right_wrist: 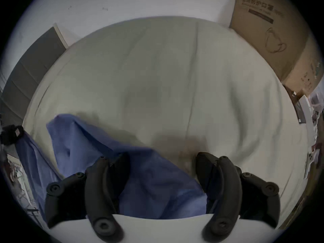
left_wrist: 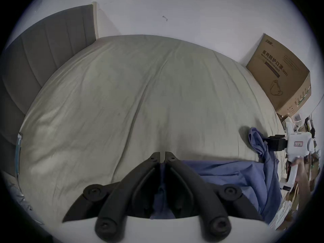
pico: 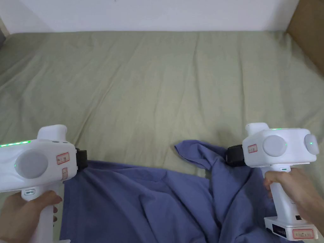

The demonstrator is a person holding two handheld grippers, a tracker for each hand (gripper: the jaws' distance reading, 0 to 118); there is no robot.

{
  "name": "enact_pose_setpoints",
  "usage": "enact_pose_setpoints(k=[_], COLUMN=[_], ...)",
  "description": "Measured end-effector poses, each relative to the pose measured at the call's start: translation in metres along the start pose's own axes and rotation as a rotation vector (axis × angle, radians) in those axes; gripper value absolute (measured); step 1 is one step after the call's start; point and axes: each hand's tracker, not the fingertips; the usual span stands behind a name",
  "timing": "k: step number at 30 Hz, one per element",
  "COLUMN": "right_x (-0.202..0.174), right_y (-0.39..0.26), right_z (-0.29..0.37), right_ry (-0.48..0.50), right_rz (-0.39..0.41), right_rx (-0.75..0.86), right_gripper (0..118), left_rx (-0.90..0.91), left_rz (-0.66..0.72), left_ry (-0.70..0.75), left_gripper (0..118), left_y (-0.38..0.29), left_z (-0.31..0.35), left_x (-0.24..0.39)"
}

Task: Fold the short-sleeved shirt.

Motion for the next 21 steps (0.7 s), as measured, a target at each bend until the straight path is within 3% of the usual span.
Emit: enact_pose_setpoints(k=[2, 3, 7, 11, 21], right_x=[-0.008, -0.017, -0.023, -0.002, 0.079], right_y=[-0.002, -0.007, -0.010, -0.001, 0.013], right_z=[0.004, 0.016, 0.020, 0.053, 0.219], right_ry=[-0.035, -0.115, -0.109, -0.076, -0.066], right_rz=[0.068, 0.096, 0.102, 0.001, -0.169], right_rx=[0.035, 0.043, 0.029, 0.083, 0.315], right_gripper=[15, 6, 4, 4, 4], left_rx=[0.002, 0.004, 0.002, 0.018, 0.177], left_rz=[0.005, 0.011, 0.017, 0.007, -0.016], left_ry=[0.001, -0.002, 0.010, 0.010, 0.059], left_gripper=[3, 3, 3, 3, 3], left_y=[0.002, 0.003, 0.002, 0.006, 0.032], left_z=[0.001, 0.002, 0.017, 0.038, 0.140], left_x=[-0.001, -0.001, 0.002, 0.000, -0.001])
